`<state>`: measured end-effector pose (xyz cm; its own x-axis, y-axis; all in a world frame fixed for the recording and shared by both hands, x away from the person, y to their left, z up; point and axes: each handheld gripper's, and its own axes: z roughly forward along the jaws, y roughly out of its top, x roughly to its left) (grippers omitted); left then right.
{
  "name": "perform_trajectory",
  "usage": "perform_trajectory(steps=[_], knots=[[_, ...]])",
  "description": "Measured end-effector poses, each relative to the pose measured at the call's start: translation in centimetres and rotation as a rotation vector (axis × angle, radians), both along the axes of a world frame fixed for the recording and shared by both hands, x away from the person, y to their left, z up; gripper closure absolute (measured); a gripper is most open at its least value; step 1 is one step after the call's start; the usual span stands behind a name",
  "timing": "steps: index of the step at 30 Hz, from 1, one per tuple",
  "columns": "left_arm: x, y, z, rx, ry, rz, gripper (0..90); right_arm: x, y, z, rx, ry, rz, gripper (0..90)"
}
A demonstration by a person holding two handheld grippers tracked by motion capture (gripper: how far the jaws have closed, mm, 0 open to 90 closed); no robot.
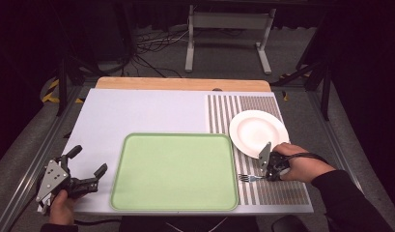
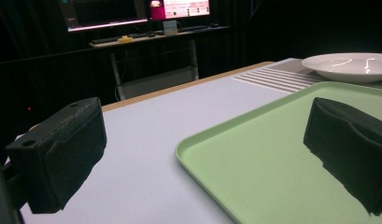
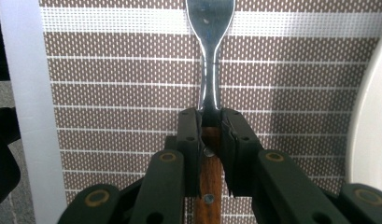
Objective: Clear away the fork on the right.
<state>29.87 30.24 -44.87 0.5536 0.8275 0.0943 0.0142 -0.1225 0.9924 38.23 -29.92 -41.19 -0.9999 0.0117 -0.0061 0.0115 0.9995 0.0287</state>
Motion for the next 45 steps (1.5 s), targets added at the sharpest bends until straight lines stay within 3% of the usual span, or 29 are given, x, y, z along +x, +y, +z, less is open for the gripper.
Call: perform_trajectory(steps=[4,17,26,29,35,45], knots=[[0.0,0.0,0.0,0.001,0.0,0.002,0.0,0.0,-0.1,0.8,0.034,-0.021,-0.007,78.2],[0.0,0.0,0.0,0.002,-0.001,0.001,0.0,-0.4,0.3,4.4,0.079,-0.092,-0.028,78.2],[0.0,0.0,0.0,0.001,0.001,0.001,0.0,-0.3,1.3,5.9,0.122,-0.113,-0.058,78.2],[0.0,0.0,0.0,0.001,0.001,0.001,0.0,-0.2,1.8,6.5,0.133,-0.125,-0.051,78.2],[0.0,0.0,0.0,-0.003,0.001,0.002,0.0,0.0,3.3,7.3,0.182,-0.107,-0.07,78.2],[0.0,0.0,0.0,-0.003,0.0,0.002,0.0,0.4,6.7,8.0,0.177,-0.121,-0.029,78.2]])
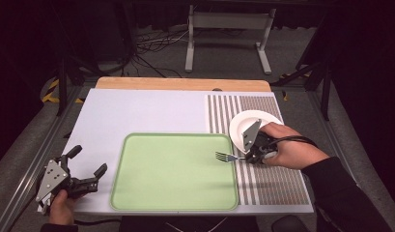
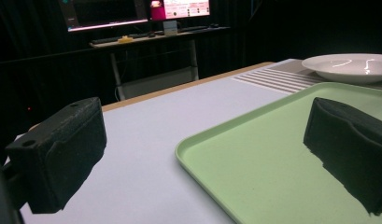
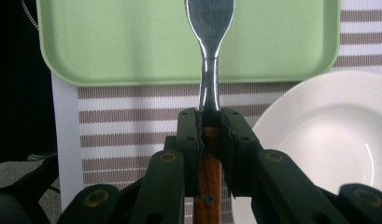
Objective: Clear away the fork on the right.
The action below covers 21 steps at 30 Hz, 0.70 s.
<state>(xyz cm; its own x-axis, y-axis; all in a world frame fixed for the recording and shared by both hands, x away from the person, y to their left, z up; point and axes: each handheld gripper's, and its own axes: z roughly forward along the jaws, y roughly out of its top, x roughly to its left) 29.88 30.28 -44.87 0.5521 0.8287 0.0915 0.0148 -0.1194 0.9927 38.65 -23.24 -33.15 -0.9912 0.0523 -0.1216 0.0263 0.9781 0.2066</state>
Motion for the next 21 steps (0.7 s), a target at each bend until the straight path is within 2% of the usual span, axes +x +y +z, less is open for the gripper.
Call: perform_trajectory(steps=[15,21], knots=[[0.0,0.0,0.0,0.0,-0.002,-0.003,0.0,0.3,3.7,0.5,0.017,-0.009,0.036,78.2],[0.0,0.0,0.0,-0.001,-0.003,-0.004,0.0,0.3,5.1,0.5,0.034,0.0,0.019,78.3]])
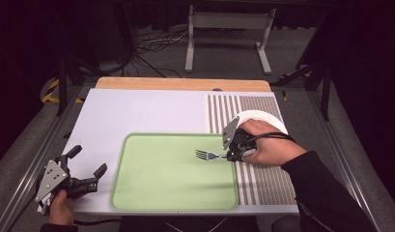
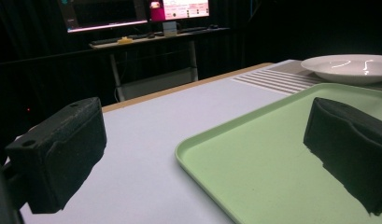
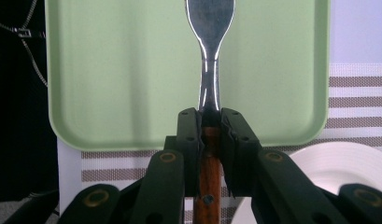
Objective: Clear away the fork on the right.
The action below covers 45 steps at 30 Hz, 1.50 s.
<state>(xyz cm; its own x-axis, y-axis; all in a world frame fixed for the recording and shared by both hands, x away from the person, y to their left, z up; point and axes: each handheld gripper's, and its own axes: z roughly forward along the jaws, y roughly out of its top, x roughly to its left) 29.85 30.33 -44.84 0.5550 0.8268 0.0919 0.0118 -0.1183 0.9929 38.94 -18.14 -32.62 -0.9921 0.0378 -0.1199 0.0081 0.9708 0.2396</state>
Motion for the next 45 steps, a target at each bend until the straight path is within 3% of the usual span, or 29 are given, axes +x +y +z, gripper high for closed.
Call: perform_trajectory(steps=[9,14,17,18,19,20,22,23,24,26,28,31,33,35,39,45], knots=[[0.0,0.0,0.0,-0.001,-0.003,0.0,0.0,0.2,1.9,-0.3,0.009,-0.002,0.026,78.2],[0.0,0.0,0.0,-0.003,-0.003,-0.001,0.0,0.2,2.7,-0.5,0.021,0.017,0.002,78.2],[0.0,0.0,0.0,-0.003,-0.004,-0.002,0.0,0.0,3.2,-0.5,0.054,0.065,-0.105,78.2],[0.0,0.0,0.0,-0.003,-0.004,-0.002,0.0,0.0,3.2,-0.5,0.054,0.065,-0.105,78.2],[0.0,0.0,0.0,-0.003,-0.004,-0.001,0.0,-0.1,3.5,-0.6,0.075,0.094,-0.165,78.2],[0.0,0.0,0.0,-0.003,-0.004,-0.001,0.0,-0.1,3.5,-0.6,0.075,0.094,-0.165,78.2],[0.0,0.0,0.0,-0.003,-0.004,-0.001,0.0,-0.1,3.7,-0.7,0.087,0.133,-0.234,78.2],[0.0,0.0,0.0,-0.003,-0.004,-0.001,0.0,-0.1,3.9,-0.8,0.107,0.168,-0.31,78.2],[0.0,0.0,0.0,-0.003,-0.004,-0.001,0.0,-0.1,3.9,-0.8,0.107,0.168,-0.31,78.2],[0.0,0.0,0.0,-0.004,-0.004,-0.001,0.0,-0.2,4.1,-0.7,0.125,0.19,-0.39,78.2],[0.0,0.0,0.0,-0.004,-0.004,-0.001,0.0,-0.3,4.3,-0.6,0.143,0.184,-0.441,78.2],[0.0,0.0,0.0,-0.002,-0.007,-0.002,0.0,-0.3,4.4,-0.6,0.165,0.223,-0.524,78.2],[0.0,0.0,0.0,-0.004,-0.005,-0.001,0.0,-0.3,4.5,-0.6,0.172,0.233,-0.553,78.2],[0.0,0.0,0.0,-0.003,-0.006,-0.001,0.0,-0.4,4.7,-0.7,0.182,0.206,-0.593,78.2],[0.0,0.0,0.0,-0.002,-0.006,-0.002,0.0,-0.5,4.8,-0.8,0.193,0.217,-0.644,78.2],[0.0,0.0,0.0,-0.003,-0.004,-0.002,0.0,-0.5,5.1,-1.2,0.181,0.211,-0.749,78.2]])
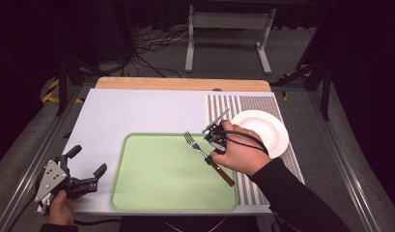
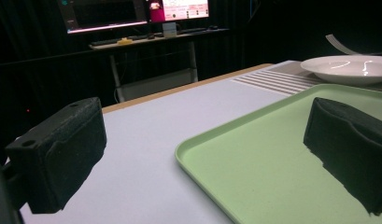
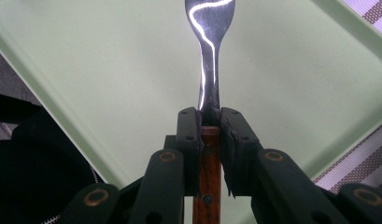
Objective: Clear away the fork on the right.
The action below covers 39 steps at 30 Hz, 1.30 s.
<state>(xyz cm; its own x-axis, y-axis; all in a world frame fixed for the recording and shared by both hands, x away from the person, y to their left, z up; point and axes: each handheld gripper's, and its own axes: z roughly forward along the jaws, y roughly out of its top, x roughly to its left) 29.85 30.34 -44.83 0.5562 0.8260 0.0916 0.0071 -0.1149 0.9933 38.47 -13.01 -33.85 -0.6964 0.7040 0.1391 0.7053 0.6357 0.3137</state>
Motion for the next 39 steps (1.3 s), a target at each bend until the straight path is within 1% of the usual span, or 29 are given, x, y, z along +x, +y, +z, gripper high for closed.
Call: perform_trajectory(steps=[1,3,6,11,18,19,21,24,25,28,38,39], knots=[[0.0,0.0,0.0,0.0,0.0,0.0,0.0,0.0,0.0,-0.1,-0.001,0.006,-0.022,78.2],[0.0,0.0,0.0,0.0,0.0,0.0,0.0,0.0,0.0,-0.2,0.003,0.003,-0.029,78.2],[0.0,0.0,0.0,0.002,0.001,-0.001,0.0,0.1,0.1,-0.3,0.011,0.018,-0.056,78.2],[0.0,0.0,0.0,0.003,0.002,0.0,0.0,0.4,-0.1,-0.8,0.004,0.033,-0.125,78.2],[0.1,0.0,0.0,0.001,0.005,-0.001,0.0,0.6,-0.1,-1.5,-0.008,0.044,-0.139,78.2],[0.1,0.0,0.0,0.001,0.005,-0.001,0.0,0.6,-0.1,-1.7,-0.01,0.051,-0.145,78.1],[0.0,0.0,0.0,0.002,0.004,0.001,0.0,0.7,0.0,-2.0,-0.022,0.052,-0.156,78.1],[0.1,0.0,0.0,0.003,0.005,-0.001,0.0,0.8,0.1,-2.7,-0.035,0.065,-0.162,78.1],[0.1,0.0,0.0,0.003,0.005,-0.001,0.0,0.8,0.1,-2.7,-0.035,0.065,-0.162,78.1],[0.0,0.1,0.0,0.001,0.006,0.0,0.0,0.9,0.2,-3.7,-0.055,0.078,-0.167,78.1],[0.0,0.1,0.0,0.002,0.006,0.0,0.0,0.9,0.4,-5.6,-0.105,0.102,-0.187,78.1],[0.0,0.1,0.0,0.002,0.006,0.0,0.0,0.9,0.4,-5.6,-0.105,0.102,-0.187,78.1]])
